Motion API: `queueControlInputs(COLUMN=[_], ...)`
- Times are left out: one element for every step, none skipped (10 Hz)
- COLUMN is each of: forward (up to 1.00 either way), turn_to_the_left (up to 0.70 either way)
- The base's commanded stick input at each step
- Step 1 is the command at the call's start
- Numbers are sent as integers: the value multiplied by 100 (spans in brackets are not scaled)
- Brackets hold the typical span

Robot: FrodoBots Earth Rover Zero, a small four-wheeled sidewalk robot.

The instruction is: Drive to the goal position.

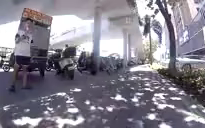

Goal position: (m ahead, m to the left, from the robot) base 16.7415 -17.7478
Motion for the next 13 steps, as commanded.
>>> queueControlInputs(forward=[70,70,70,70,70,70,70,70,70,70,70,70,70], turn_to_the_left=[0,0,-1,-5,-14,-14,-14,-14,-14,-14,-14,-14,-14])
